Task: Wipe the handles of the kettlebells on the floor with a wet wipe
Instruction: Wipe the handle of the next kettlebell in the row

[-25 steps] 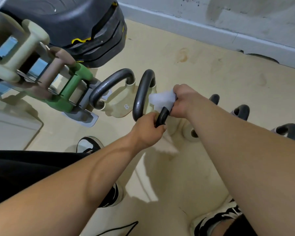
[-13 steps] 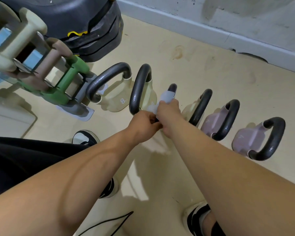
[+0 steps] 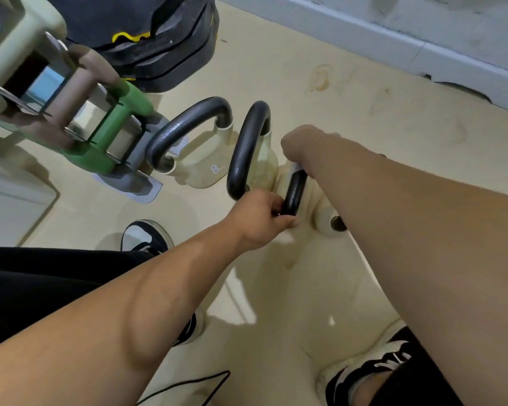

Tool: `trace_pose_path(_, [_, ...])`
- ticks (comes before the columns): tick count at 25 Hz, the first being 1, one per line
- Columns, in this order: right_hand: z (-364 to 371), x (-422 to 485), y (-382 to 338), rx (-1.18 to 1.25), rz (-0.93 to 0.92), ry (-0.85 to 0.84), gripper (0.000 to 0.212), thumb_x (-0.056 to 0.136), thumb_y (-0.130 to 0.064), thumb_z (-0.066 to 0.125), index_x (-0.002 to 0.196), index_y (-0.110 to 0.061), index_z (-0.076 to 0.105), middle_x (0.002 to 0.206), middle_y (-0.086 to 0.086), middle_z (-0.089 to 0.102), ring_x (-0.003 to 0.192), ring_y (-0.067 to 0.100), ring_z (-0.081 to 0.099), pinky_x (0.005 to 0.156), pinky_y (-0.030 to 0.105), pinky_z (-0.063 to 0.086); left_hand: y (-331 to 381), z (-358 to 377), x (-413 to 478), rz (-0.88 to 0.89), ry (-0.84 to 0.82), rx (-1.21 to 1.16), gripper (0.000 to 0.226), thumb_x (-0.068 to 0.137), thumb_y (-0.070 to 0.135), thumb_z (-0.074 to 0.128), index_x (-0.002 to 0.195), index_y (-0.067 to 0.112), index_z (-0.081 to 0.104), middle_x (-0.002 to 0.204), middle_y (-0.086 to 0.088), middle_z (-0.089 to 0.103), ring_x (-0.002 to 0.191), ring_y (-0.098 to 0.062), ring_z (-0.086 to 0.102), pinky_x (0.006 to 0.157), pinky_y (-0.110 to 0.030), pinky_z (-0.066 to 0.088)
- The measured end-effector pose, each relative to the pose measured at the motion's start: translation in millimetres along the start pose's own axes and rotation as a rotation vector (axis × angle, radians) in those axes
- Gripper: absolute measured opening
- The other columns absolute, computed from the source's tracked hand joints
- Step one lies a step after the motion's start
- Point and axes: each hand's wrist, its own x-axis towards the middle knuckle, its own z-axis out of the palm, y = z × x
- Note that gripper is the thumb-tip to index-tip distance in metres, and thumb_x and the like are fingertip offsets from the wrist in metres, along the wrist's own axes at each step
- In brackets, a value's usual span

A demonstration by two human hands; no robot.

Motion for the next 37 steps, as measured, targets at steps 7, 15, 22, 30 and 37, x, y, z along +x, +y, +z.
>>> trace_pose_path(7, [-3.2,-21.5,10.9,-0.011,-0.128,0.097,0.007,0.090,-0.004,0.047,0.094,-0.009,0.051,0.098,0.008,0.054,0.089,0.030,0.053,0.067,0.029,0.041,5.1,0.4,-3.8,0.046,-0.023,0.088,0.028,0.088,0.042,0.074,0.075,0.018,0.066,0.062,0.003,0.056,0.057,-0.016,0.050,0.057,-0.027,0.042])
trace_pose_path(15, [38.2,-63.5,39.4,-0.014,-0.168,0.121,0.096,0.085,-0.003,0.051,0.156,-0.002,-0.014,0.149,0.016,0.023,0.128,0.033,0.048,0.098,0.037,0.046,7.8,7.9,-12.7,0.040,0.103,0.019,0.048,0.091,0.020,0.069,0.050,0.028,0.046,0.043,0.013,0.047,0.042,-0.004,0.041,0.049,-0.014,0.030])
trace_pose_path(22, [0.6,-7.3,14.2,-0.127,-0.292,0.073,0.039,0.092,-0.011,0.048,0.130,-0.004,0.055,0.135,0.015,0.051,0.113,0.031,0.058,0.093,0.035,0.052,-0.9,15.7,-8.8,0.058,0.104,-0.029,0.030,0.086,0.048,0.075,0.083,0.018,0.076,0.075,-0.001,0.073,0.074,-0.019,0.069,0.072,-0.035,0.057])
trace_pose_path(30, [6.3,-30.7,30.0,0.086,-0.374,0.128,0.038,0.101,-0.007,0.038,0.138,-0.009,0.048,0.144,0.010,0.042,0.101,0.020,0.056,0.081,0.026,0.038,1.2,12.0,-8.6,0.053,0.085,0.012,0.032,0.083,0.054,0.072,0.082,0.022,0.074,0.073,0.003,0.069,0.073,-0.018,0.066,0.071,-0.037,0.057])
trace_pose_path(37, [53.4,-101.8,72.9,0.143,-0.134,0.011,0.094,0.096,-0.015,0.053,0.161,-0.026,-0.014,0.162,0.004,0.031,0.129,0.029,0.055,0.092,0.034,0.039,0.1,11.7,-38.8,-0.051,0.038,0.072,0.020,0.084,0.031,0.071,0.075,0.018,0.059,0.070,0.006,0.059,0.069,-0.018,0.054,0.058,-0.027,0.039])
